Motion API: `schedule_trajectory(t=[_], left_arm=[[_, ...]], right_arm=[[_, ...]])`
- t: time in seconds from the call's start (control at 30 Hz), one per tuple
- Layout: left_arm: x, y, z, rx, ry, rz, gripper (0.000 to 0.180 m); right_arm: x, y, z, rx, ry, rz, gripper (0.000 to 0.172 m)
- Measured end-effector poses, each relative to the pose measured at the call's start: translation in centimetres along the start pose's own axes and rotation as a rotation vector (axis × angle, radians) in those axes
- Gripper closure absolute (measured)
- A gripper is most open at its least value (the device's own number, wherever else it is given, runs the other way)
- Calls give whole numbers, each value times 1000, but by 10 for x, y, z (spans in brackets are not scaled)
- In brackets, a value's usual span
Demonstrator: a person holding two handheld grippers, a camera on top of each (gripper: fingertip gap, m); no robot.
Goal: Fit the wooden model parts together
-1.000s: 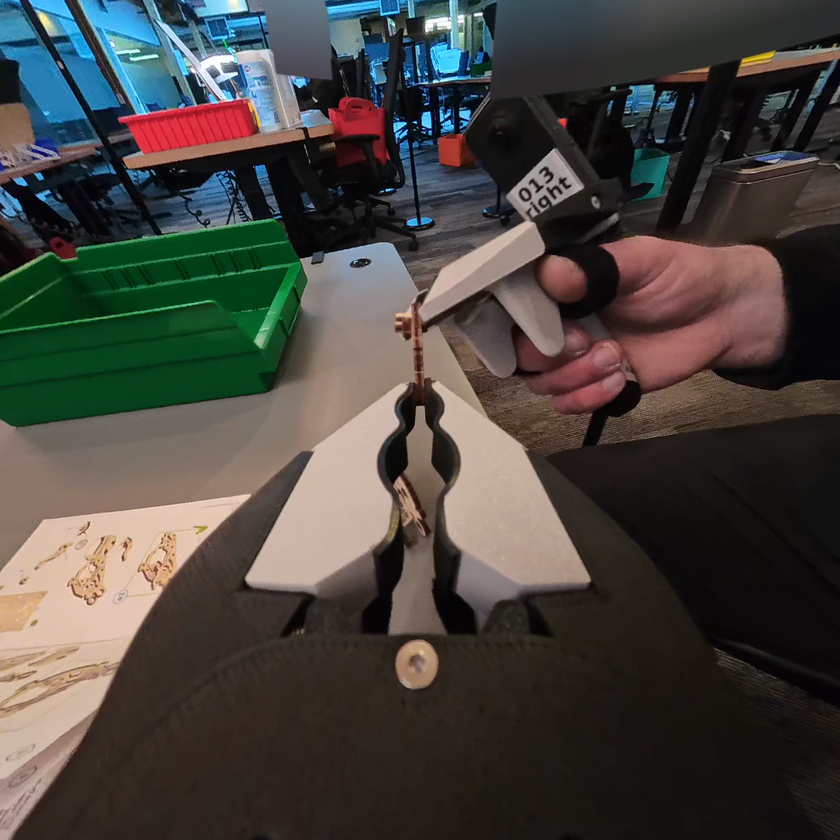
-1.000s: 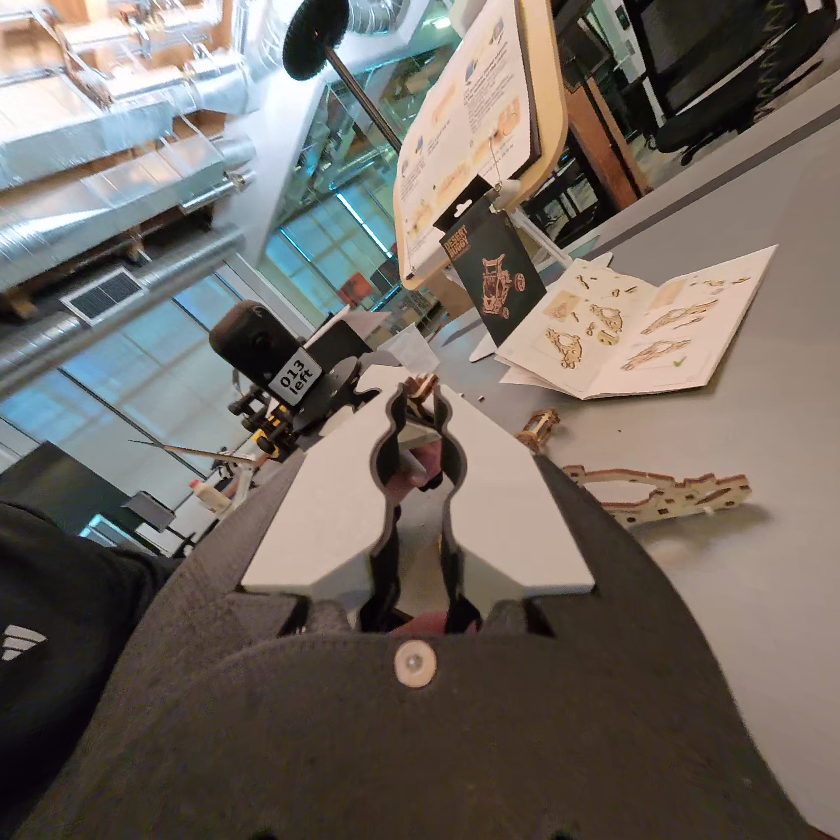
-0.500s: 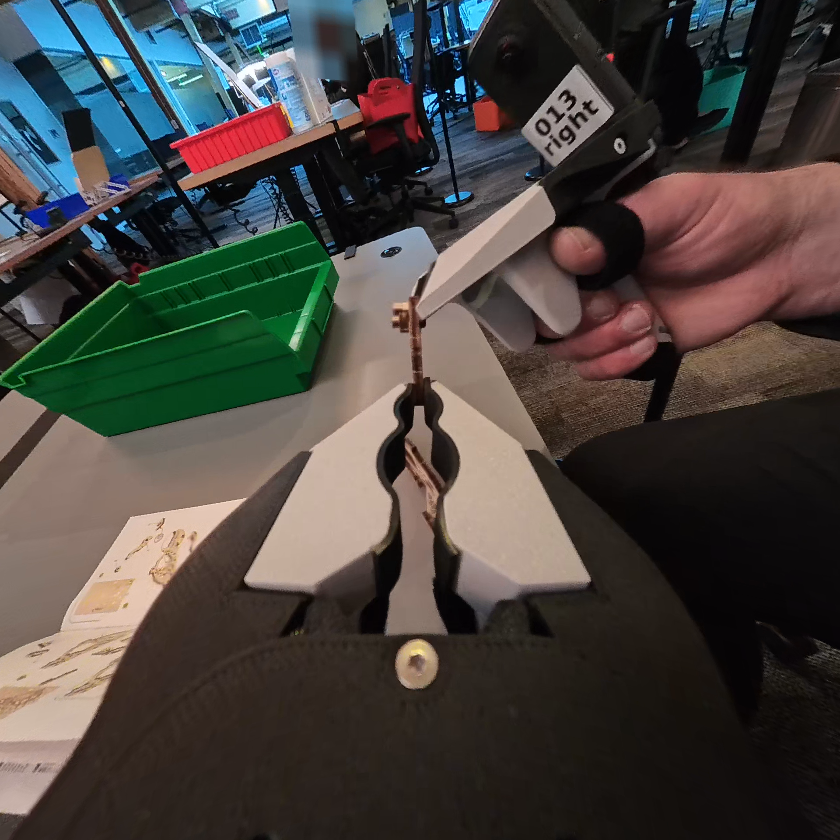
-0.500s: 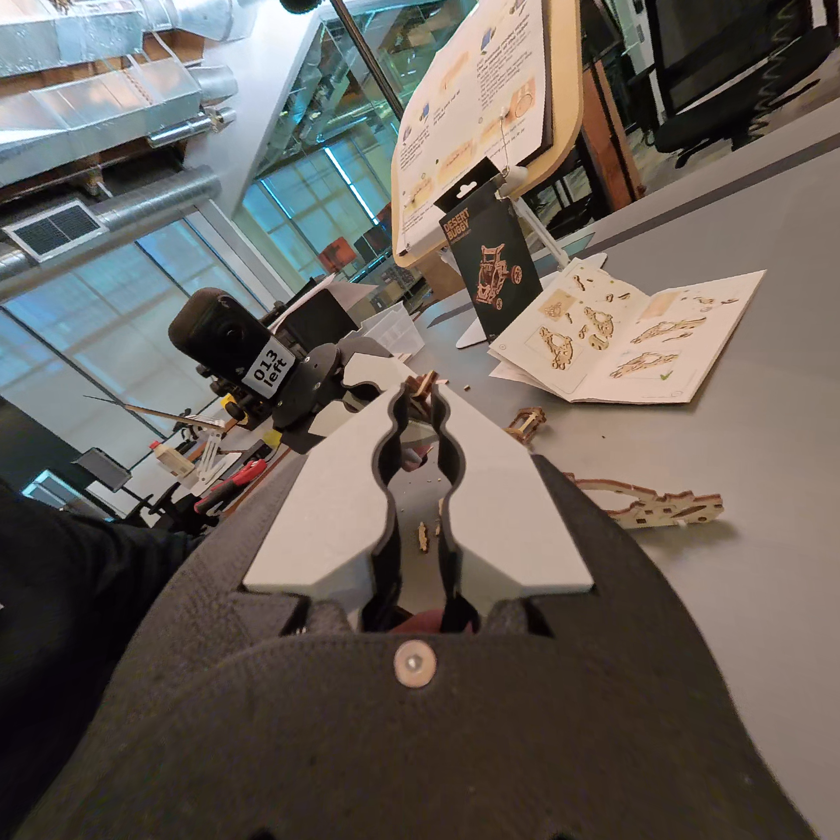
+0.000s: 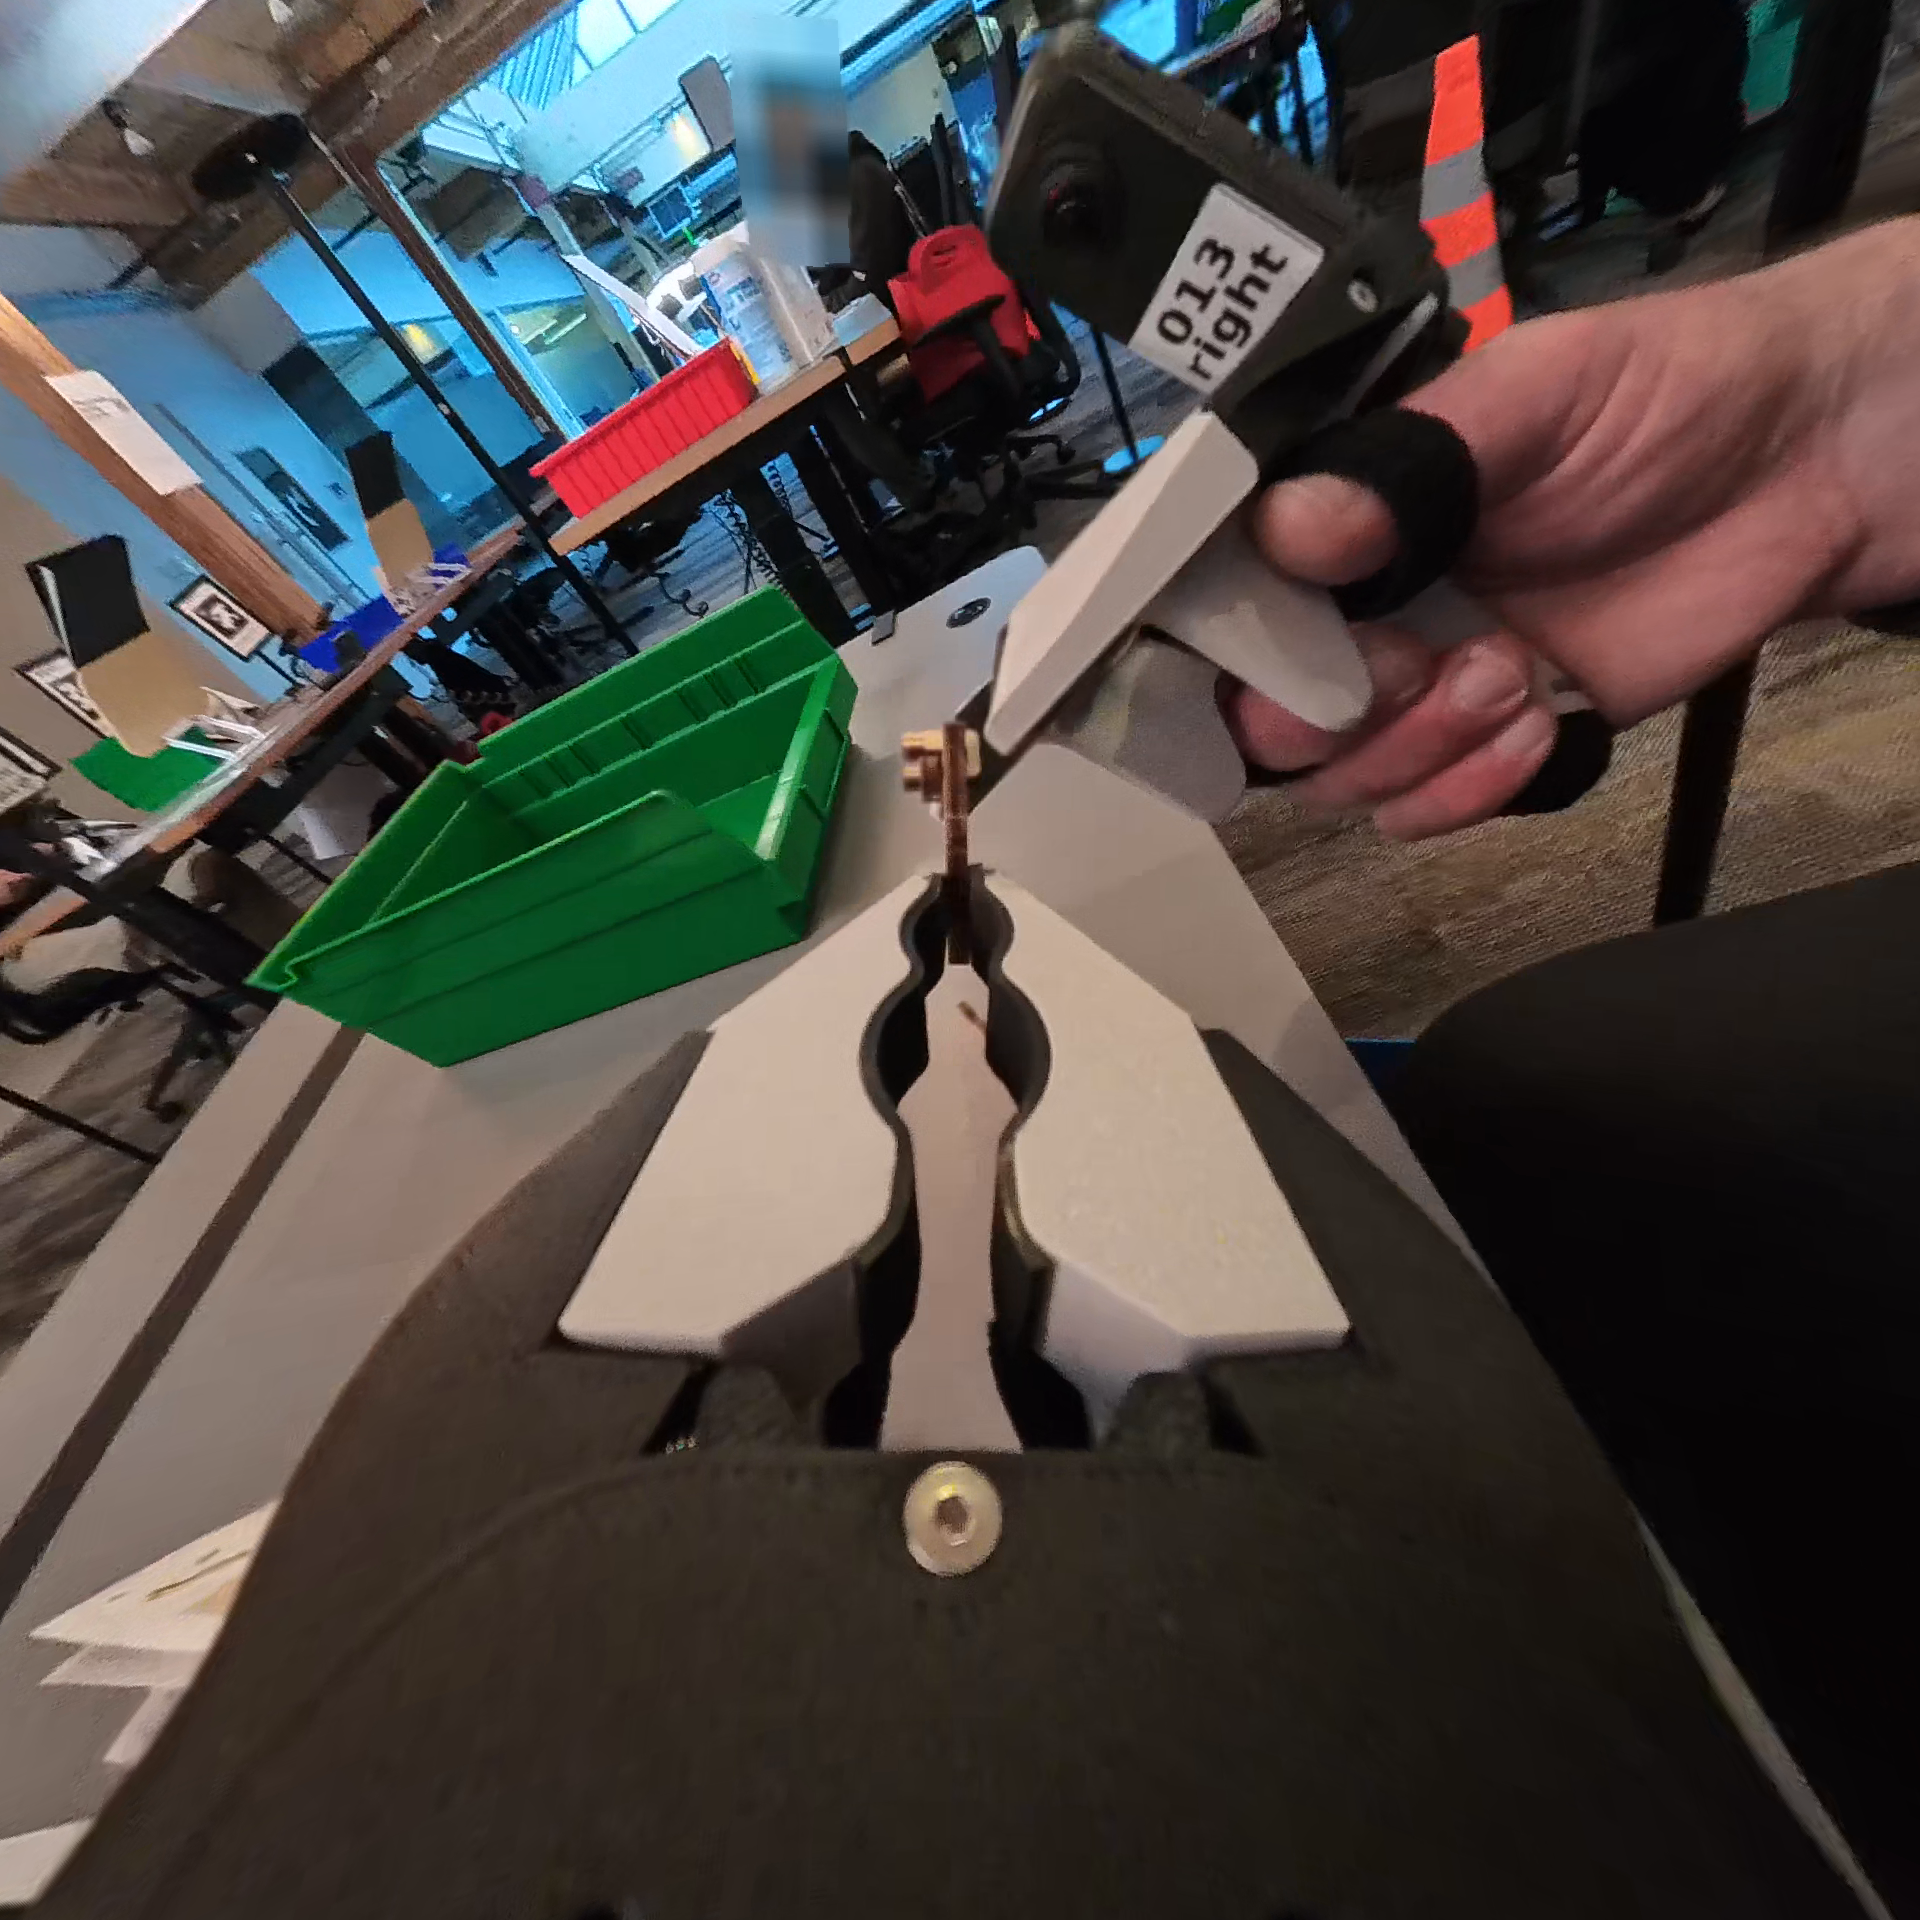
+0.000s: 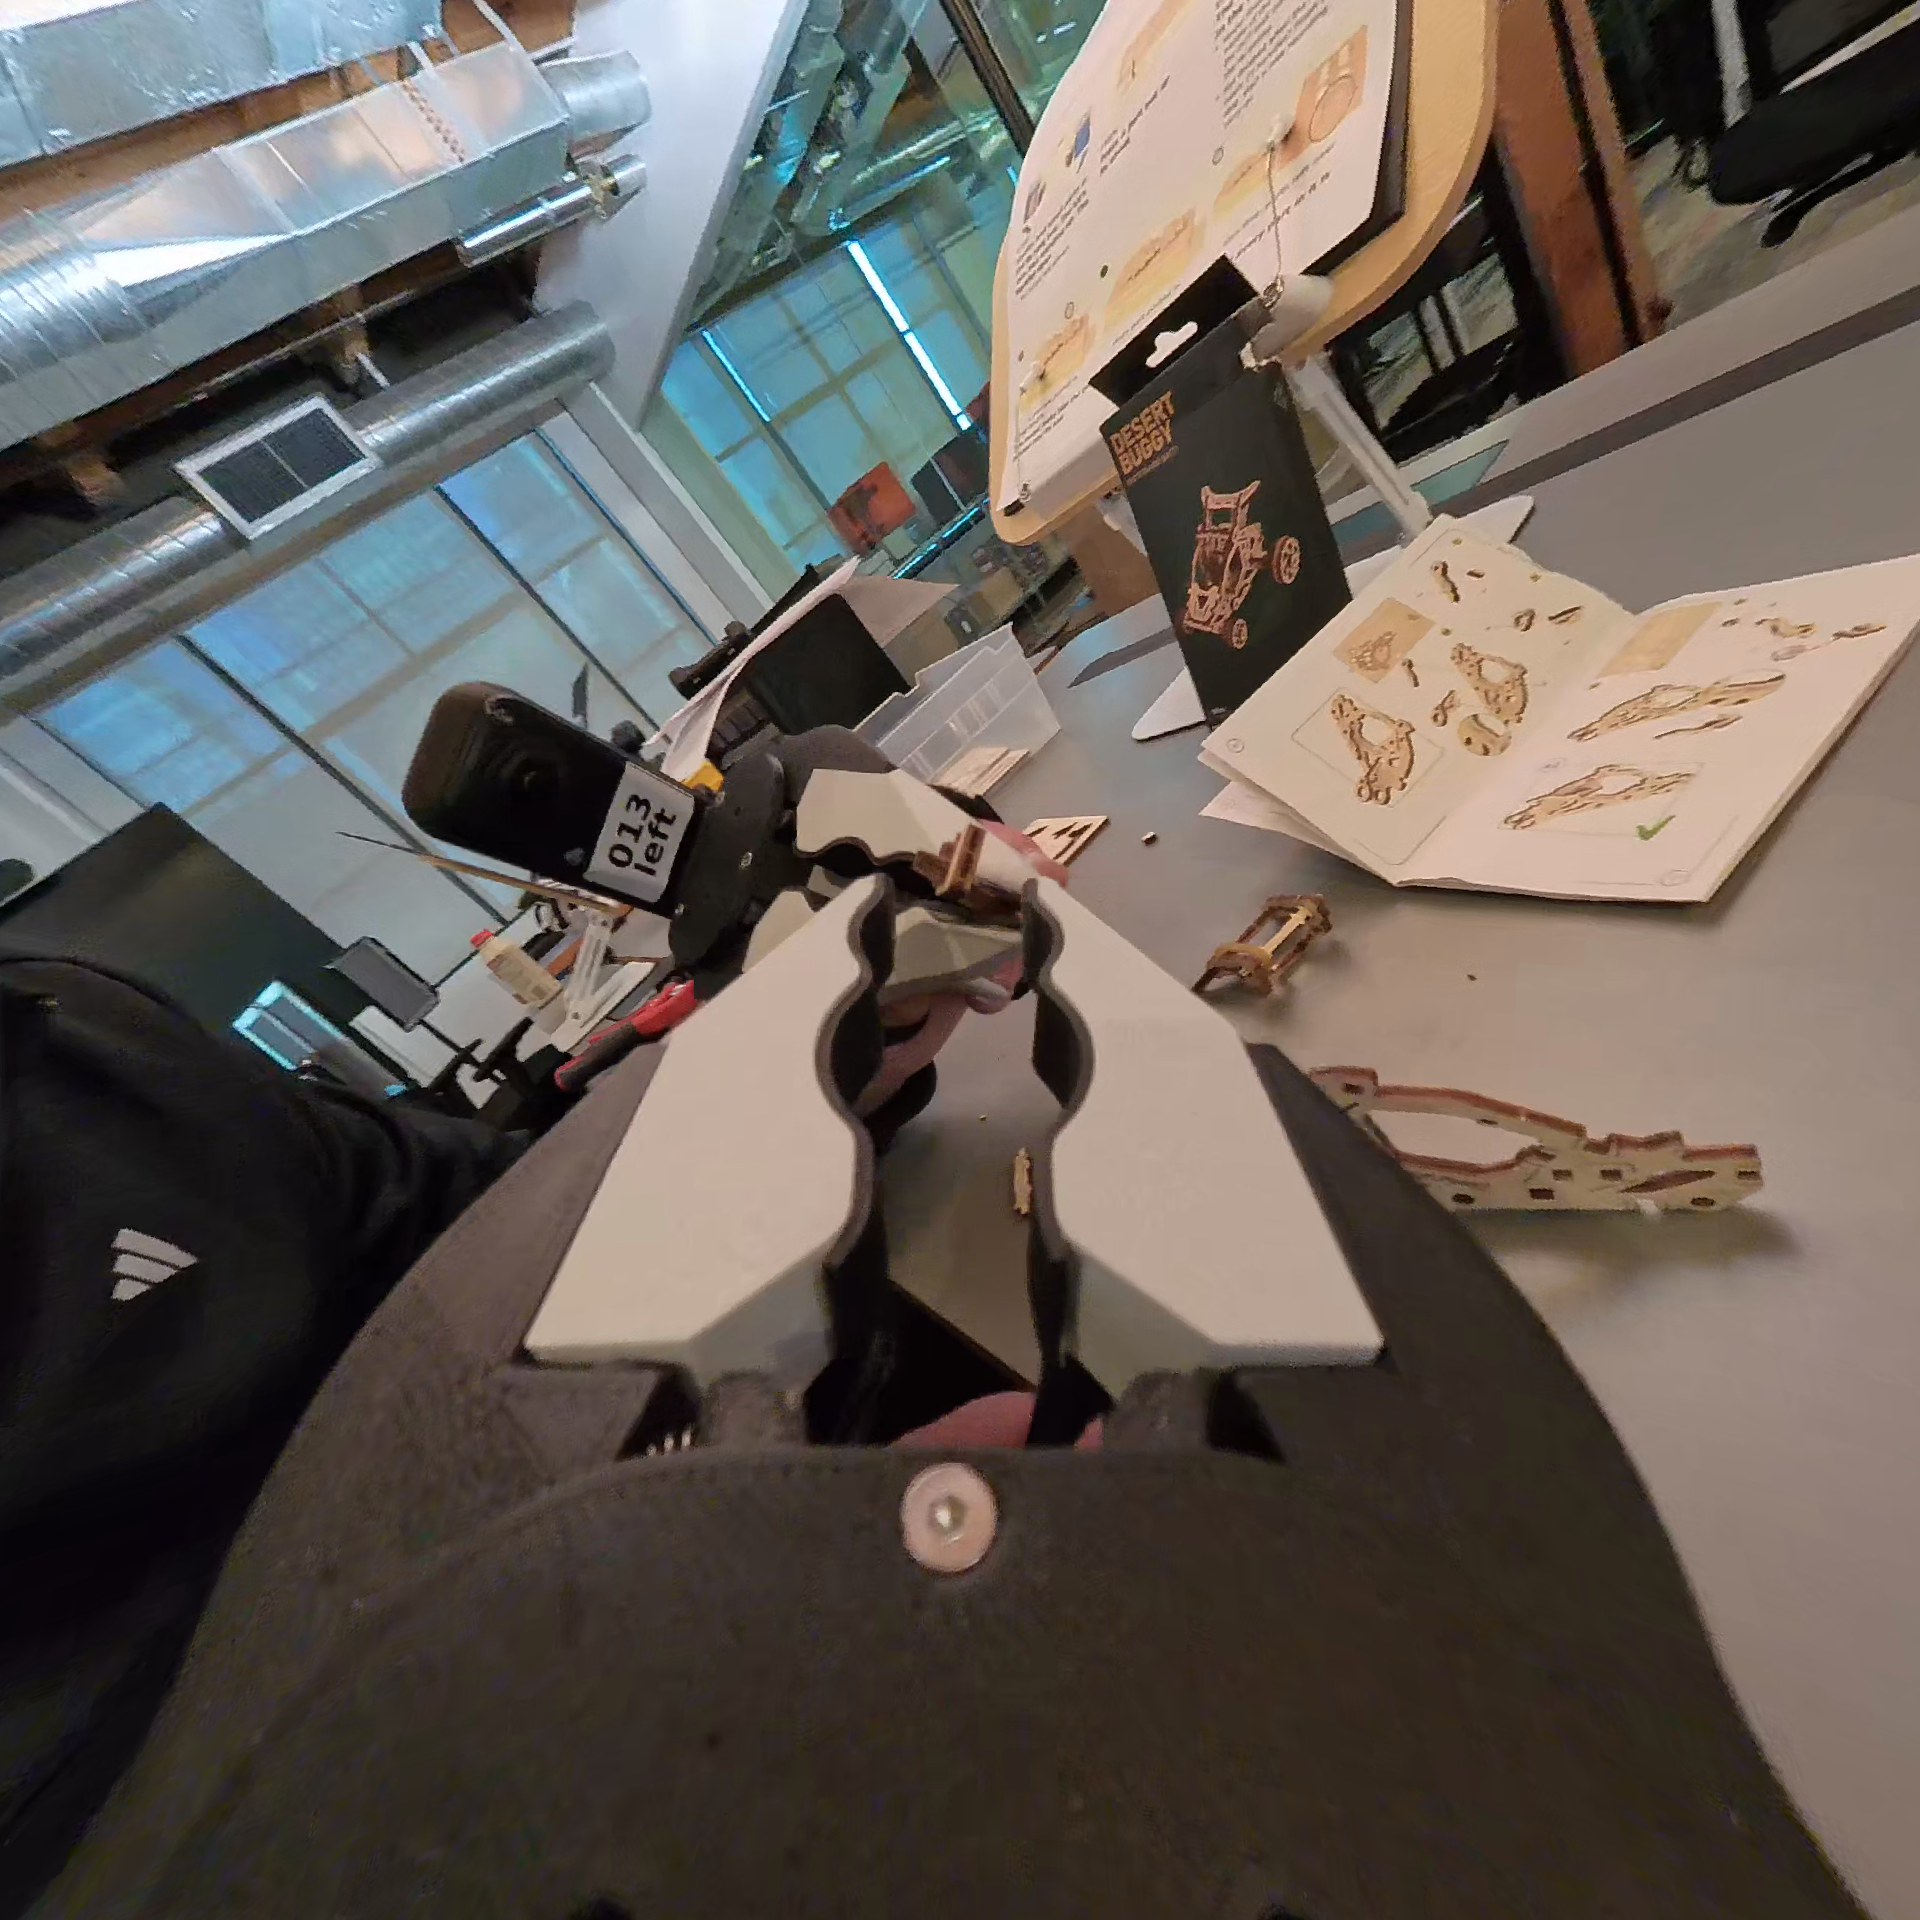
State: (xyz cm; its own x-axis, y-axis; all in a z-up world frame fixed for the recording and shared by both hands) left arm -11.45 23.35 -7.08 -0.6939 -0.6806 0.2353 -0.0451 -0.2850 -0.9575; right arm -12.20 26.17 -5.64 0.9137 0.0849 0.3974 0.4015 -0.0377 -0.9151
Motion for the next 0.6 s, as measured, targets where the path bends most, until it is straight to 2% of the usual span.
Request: schedule_trajectory(t=[0.13,0.27,0.3,0.33,0.37,0.53,0.6], left_arm=[[-9,6,-6,50,-25,-114,180],[-7,4,-5,42,-62,-141,179],[-4,1,-3,28,-95,-165,180],[-2,-1,-2,23,-119,-188,180],[-2,-1,-1,19,-129,-198,180],[-1,-3,0,37,-214,-329,180],[-3,-4,-1,40,-236,-374,180]], right_arm=[[3,-2,2,-5,-4,8,171],[3,-2,3,-3,17,51,169],[3,-5,6,-18,33,65,161],[2,-8,9,-34,43,61,145],[2,-8,10,-31,35,50,141],[11,2,4,43,28,134,149],[12,-1,2,30,51,173,163]])
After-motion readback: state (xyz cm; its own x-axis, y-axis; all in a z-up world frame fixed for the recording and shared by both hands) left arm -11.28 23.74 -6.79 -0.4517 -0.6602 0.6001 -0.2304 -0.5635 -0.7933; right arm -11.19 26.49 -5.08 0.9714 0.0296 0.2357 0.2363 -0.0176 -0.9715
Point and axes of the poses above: each gripper's, where its closed fingertips meet, z back along the fingers, y out of its underside, x = y × z across the jaws, the point moved 2 cm from there along z, back along the fingers, and after that the axes turned 13 degrees about z, right-handed, at the moved point
